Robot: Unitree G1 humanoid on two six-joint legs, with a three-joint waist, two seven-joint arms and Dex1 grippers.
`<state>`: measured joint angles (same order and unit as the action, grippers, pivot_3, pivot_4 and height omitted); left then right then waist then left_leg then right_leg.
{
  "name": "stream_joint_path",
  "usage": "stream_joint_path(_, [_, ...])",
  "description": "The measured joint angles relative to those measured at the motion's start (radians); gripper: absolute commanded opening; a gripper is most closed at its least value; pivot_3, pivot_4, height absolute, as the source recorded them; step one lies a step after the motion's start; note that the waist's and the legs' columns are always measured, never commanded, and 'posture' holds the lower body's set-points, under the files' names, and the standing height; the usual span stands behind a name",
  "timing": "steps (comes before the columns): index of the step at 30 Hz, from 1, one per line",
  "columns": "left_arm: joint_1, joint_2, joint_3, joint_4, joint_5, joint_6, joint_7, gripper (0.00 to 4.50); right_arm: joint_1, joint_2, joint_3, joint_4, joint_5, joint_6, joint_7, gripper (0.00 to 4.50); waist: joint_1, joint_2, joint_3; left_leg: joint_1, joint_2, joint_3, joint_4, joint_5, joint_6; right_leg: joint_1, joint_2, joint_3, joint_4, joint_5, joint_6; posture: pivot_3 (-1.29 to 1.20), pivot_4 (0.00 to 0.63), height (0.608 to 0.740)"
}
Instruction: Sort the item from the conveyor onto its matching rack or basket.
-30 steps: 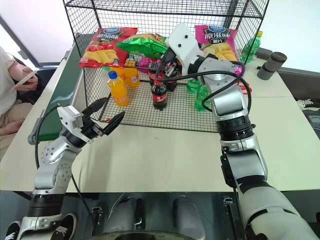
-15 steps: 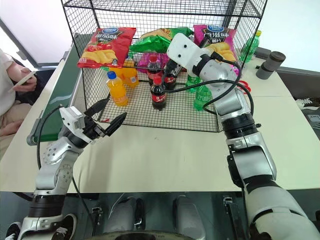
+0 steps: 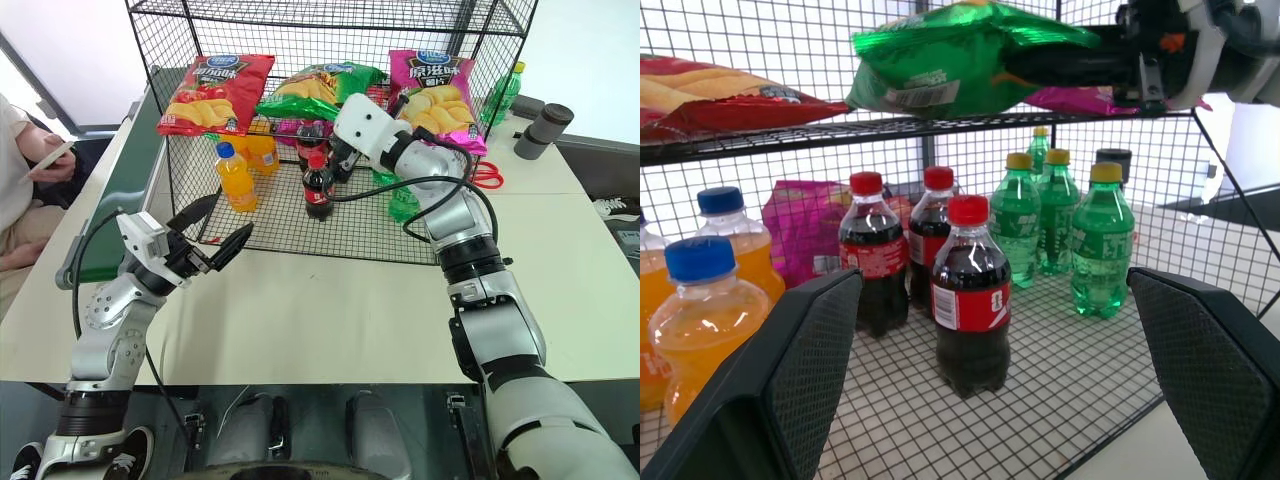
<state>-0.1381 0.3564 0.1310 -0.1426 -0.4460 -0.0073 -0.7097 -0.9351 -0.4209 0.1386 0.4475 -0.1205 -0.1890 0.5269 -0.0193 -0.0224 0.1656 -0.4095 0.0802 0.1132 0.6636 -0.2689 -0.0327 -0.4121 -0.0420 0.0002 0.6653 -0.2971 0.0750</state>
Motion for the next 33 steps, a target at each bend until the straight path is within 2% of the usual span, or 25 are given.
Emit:
stream_joint_path(6, [0.000, -0.005, 0.000, 0.000, -0.002, 0.000, -0.004, 4.50, 0.022, -0.003, -0.027, -0.022, 0.080, -0.045, 0.084, 0.06, -0.001, 0.000, 0.000, 0.000, 0.000, 0.000, 0.000, 0.000, 0.000, 0.000, 0.000, 0.000, 0.000, 0.000, 0.000, 0.00, 0.150, 0.740])
stream_joint_path(11, [0.000, -0.008, -0.001, 0.000, -0.001, 0.000, -0.005, 4.50, 0.031, -0.003, -0.026, -0.004, 0.079, -0.071, 0.093, 0.06, 0.000, 0.000, 0.000, 0.000, 0.000, 0.000, 0.000, 0.000, 0.000, 0.000, 0.000, 0.000, 0.000, 0.000, 0.000, 0.00, 0.150, 0.740])
stream_joint_path(26, [0.002, -0.015, -0.013, -0.019, -0.001, 0.003, -0.002, 4.50, -0.054, -0.003, -0.017, 0.298, 0.005, -0.327, 0.063, 0.06, -0.001, 0.000, 0.000, 0.000, 0.000, 0.000, 0.000, 0.000, 0.000, 0.000, 0.000, 0.000, 0.000, 0.000, 0.000, 0.00, 0.150, 0.740])
stream_joint_path(29, [0.002, -0.015, -0.023, -0.022, -0.001, 0.005, 0.003, 4.50, -0.068, 0.001, -0.018, 0.342, 0.001, -0.348, 0.052, 1.14, -0.001, 0.000, 0.000, 0.000, 0.000, 0.000, 0.000, 0.000, 0.000, 0.000, 0.000, 0.000, 0.000, 0.000, 0.000, 0.00, 0.150, 0.740])
stream_joint_path(33, [0.002, -0.015, -0.023, -0.030, -0.001, 0.009, 0.013, 4.50, -0.069, 0.002, -0.018, 0.359, 0.002, -0.354, 0.057, 3.11, -0.001, 0.000, 0.000, 0.000, 0.000, 0.000, 0.000, 0.000, 0.000, 0.000, 0.000, 0.000, 0.000, 0.000, 0.000, 0.00, 0.150, 0.740])
